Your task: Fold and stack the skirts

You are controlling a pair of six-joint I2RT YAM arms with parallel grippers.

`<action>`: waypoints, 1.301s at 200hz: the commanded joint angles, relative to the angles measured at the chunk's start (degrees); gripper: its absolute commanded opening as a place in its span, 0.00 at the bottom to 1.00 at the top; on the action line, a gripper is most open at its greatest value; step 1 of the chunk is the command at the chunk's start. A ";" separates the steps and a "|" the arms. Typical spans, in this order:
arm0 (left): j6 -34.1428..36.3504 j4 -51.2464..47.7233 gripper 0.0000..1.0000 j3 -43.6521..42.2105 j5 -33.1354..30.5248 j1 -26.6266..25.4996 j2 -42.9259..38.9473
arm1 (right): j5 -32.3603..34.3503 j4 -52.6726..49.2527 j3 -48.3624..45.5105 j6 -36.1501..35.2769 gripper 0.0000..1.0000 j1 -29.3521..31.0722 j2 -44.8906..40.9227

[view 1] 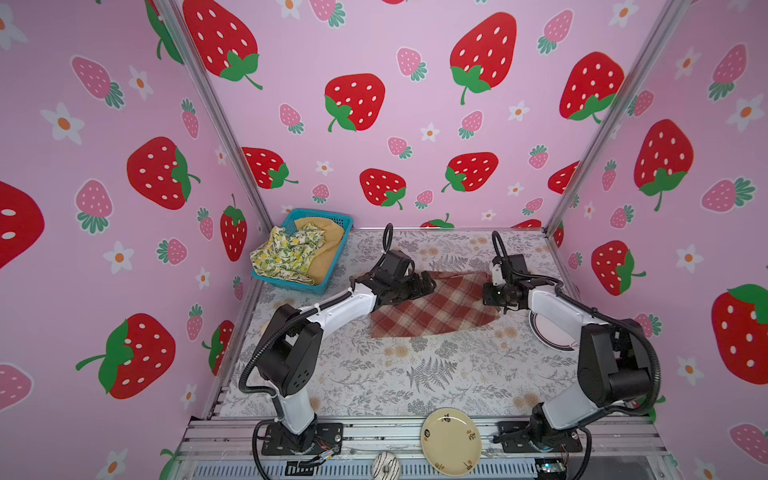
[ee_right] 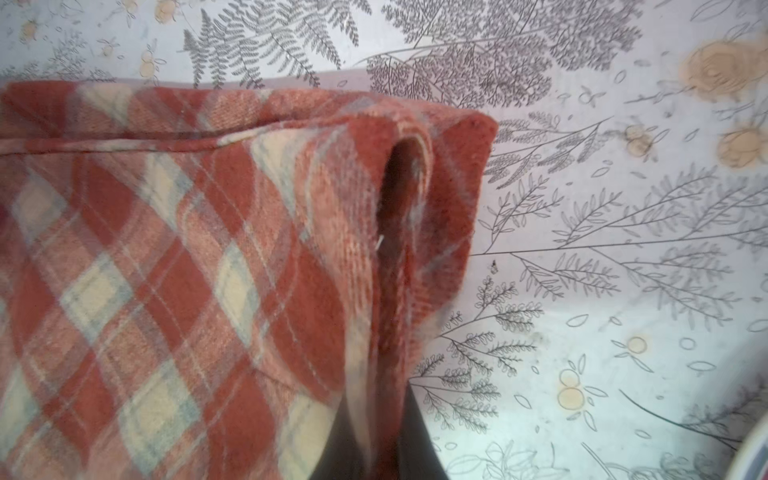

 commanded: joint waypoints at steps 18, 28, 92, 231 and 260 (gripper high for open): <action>6.93 -9.11 1.00 3.36 -4.55 -3.57 6.21 | 0.81 -6.18 5.16 -1.43 0.05 -0.26 -1.73; 5.85 -7.86 1.00 3.31 -3.77 -4.02 6.92 | 0.02 -6.74 6.18 -1.31 0.05 -0.17 -1.95; 3.51 -4.74 0.99 5.30 0.65 -6.61 8.97 | -2.74 -9.80 10.92 -0.46 0.05 0.62 -1.78; -8.91 15.23 0.99 1.83 14.71 -9.07 14.44 | -4.59 -11.63 16.40 0.45 0.05 0.96 1.08; -9.47 16.16 0.99 3.48 14.76 -9.37 17.83 | -5.89 -11.26 16.00 1.07 0.05 1.48 0.82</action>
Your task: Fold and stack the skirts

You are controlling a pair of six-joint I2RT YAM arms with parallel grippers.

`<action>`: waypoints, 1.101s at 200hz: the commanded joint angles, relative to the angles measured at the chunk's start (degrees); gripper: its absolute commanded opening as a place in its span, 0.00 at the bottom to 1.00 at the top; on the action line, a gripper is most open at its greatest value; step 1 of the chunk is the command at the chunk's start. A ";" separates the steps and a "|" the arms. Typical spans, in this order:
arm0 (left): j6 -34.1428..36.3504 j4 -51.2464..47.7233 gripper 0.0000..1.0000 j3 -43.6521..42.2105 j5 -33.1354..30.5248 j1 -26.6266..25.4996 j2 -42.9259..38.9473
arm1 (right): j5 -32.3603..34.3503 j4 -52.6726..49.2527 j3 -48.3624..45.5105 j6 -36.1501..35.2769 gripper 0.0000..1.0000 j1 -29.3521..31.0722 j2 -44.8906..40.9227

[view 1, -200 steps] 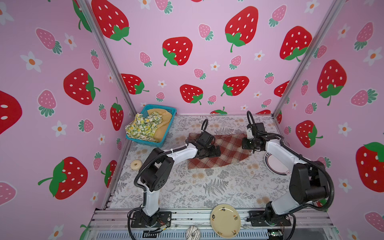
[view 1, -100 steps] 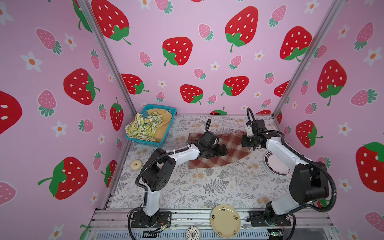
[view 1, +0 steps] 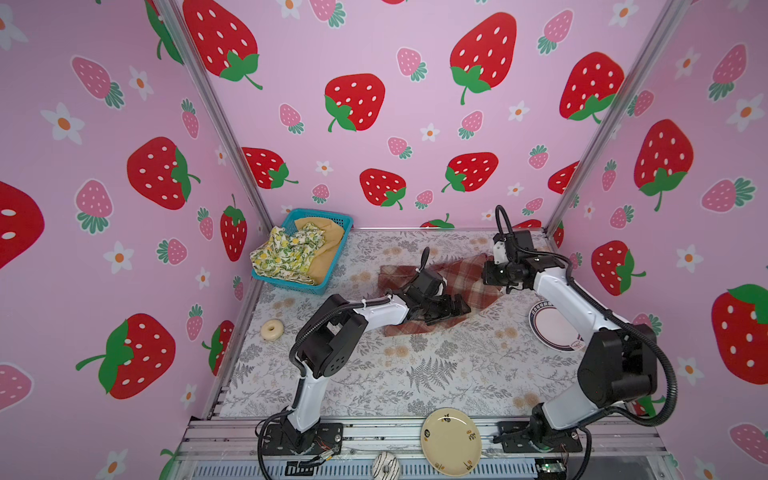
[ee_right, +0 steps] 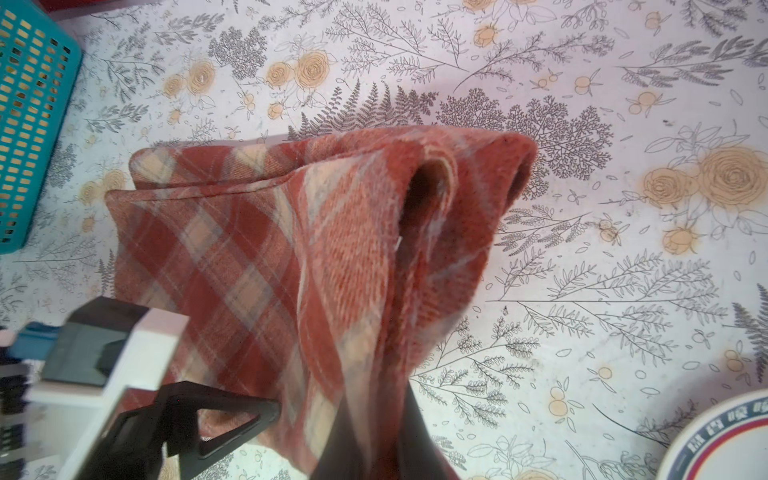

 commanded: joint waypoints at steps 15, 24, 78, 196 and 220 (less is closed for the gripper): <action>-1.57 2.16 0.99 2.31 1.69 -0.33 3.64 | -2.97 0.35 0.15 1.42 0.05 0.69 0.14; -1.67 2.48 0.98 2.47 1.90 -0.17 3.48 | -3.37 0.61 -0.08 1.54 0.05 0.69 -0.01; 3.75 -3.07 0.99 -2.60 -0.37 5.50 -9.43 | -1.36 -0.14 1.06 0.75 0.05 0.69 0.76; 12.59 -13.31 1.00 -10.45 -12.18 19.96 -12.29 | -4.05 -0.18 5.80 5.78 0.06 7.47 3.48; 12.24 -12.86 0.99 -9.57 -13.31 19.83 -9.32 | -4.57 0.55 6.42 7.25 0.06 9.25 4.66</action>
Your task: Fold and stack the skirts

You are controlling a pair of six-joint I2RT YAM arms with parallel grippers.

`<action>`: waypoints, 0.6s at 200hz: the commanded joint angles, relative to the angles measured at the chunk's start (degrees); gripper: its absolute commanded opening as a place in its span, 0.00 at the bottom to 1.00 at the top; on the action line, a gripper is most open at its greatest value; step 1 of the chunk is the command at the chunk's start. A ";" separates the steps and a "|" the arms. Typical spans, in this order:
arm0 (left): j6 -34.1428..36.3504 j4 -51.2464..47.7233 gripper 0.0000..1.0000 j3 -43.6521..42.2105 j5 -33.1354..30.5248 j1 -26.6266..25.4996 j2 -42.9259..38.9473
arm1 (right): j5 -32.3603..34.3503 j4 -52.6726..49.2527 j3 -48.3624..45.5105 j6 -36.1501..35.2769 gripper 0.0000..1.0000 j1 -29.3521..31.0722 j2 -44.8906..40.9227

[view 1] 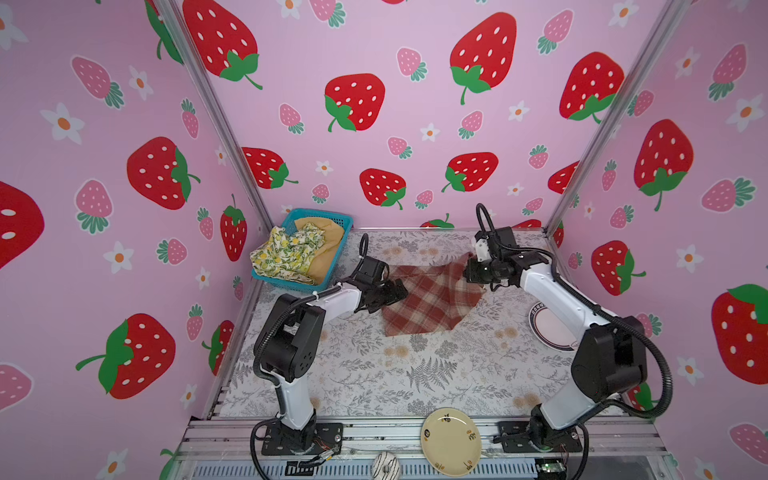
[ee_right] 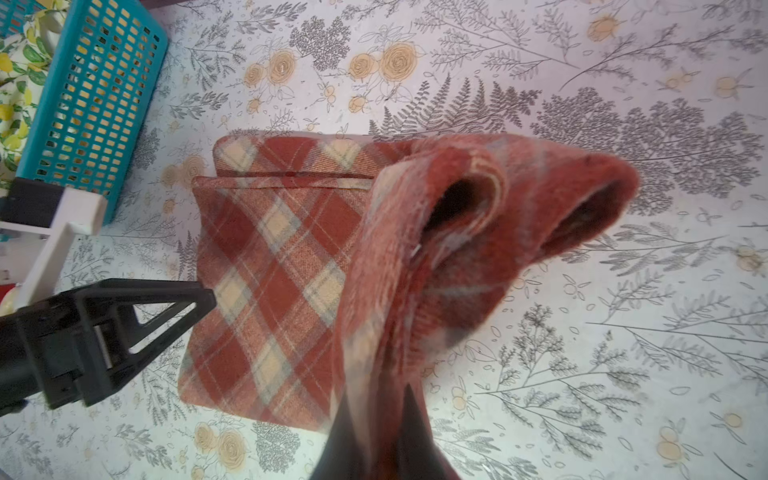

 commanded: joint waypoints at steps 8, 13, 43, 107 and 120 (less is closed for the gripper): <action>1.02 -0.06 0.99 1.43 -3.69 -0.51 2.72 | -1.89 1.18 1.86 2.94 0.07 2.36 1.76; 0.99 0.30 0.99 1.31 -3.93 -0.73 3.06 | -2.03 1.30 2.02 3.35 0.07 2.80 2.18; -0.65 3.54 0.99 0.94 -2.01 -0.96 4.99 | -3.65 3.47 2.93 6.08 0.07 4.80 4.64; -1.83 6.63 0.99 1.73 0.85 -1.64 7.35 | -8.96 9.53 7.94 13.16 0.09 8.89 13.25; -1.83 6.79 0.99 1.56 1.02 -1.66 7.18 | -10.66 11.62 8.36 14.80 0.09 9.36 15.13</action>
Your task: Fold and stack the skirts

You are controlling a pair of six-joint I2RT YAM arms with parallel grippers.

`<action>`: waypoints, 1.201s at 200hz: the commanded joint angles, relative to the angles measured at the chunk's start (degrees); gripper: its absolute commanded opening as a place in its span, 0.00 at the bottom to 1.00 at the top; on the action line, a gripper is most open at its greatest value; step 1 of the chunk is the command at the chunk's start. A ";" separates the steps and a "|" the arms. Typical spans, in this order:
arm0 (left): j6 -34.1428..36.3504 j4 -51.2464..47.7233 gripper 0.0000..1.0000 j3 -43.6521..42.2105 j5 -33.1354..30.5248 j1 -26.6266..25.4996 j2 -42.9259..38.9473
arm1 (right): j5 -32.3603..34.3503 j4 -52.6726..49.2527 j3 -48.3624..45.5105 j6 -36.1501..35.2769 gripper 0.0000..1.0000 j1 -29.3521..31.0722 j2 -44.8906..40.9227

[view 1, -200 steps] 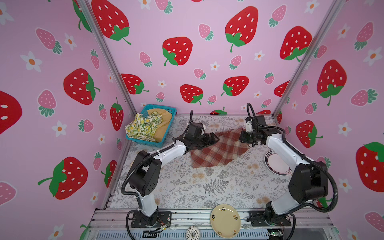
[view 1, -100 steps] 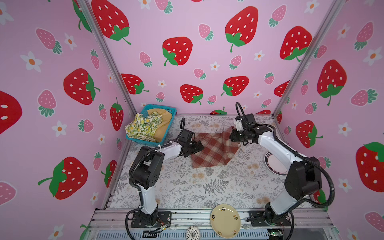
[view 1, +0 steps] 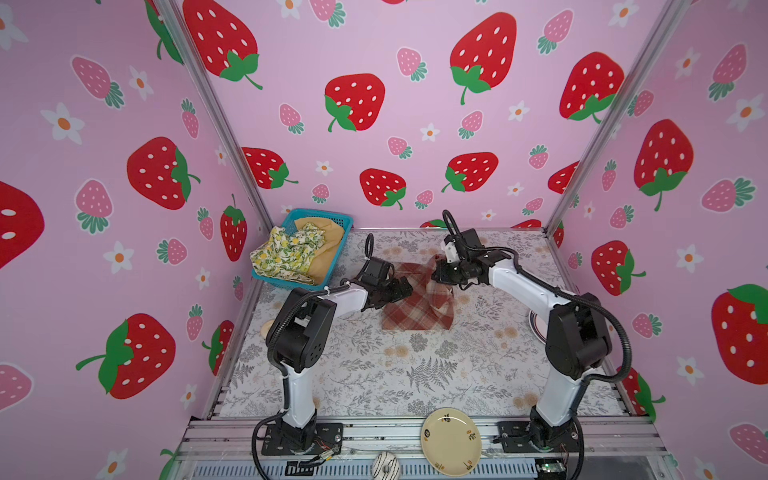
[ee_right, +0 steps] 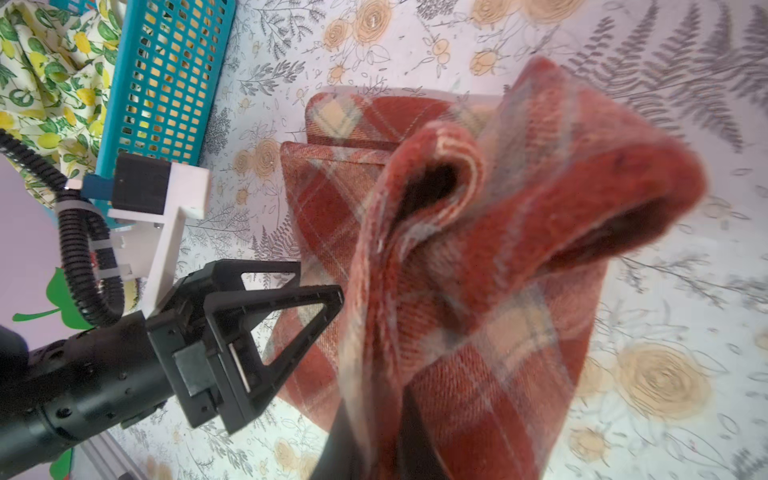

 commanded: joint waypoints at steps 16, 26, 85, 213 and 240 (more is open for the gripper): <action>-0.81 -2.10 0.99 -0.23 1.63 -0.52 1.64 | -6.20 7.70 2.00 6.32 0.09 1.28 4.71; -0.61 -2.20 0.99 -0.38 1.80 -0.53 1.40 | -6.83 8.80 1.93 7.11 0.10 1.43 5.85; -0.02 -2.40 0.99 -1.65 1.64 -0.52 -0.05 | -12.33 19.62 -2.34 13.39 0.13 1.56 10.10; -0.66 -2.04 0.99 -7.22 0.70 0.06 -10.13 | -19.25 36.34 -8.23 23.38 0.48 1.63 15.58; -0.56 -2.99 0.99 -8.90 -0.07 0.27 -14.43 | -20.78 42.27 -10.16 27.25 0.56 1.69 15.36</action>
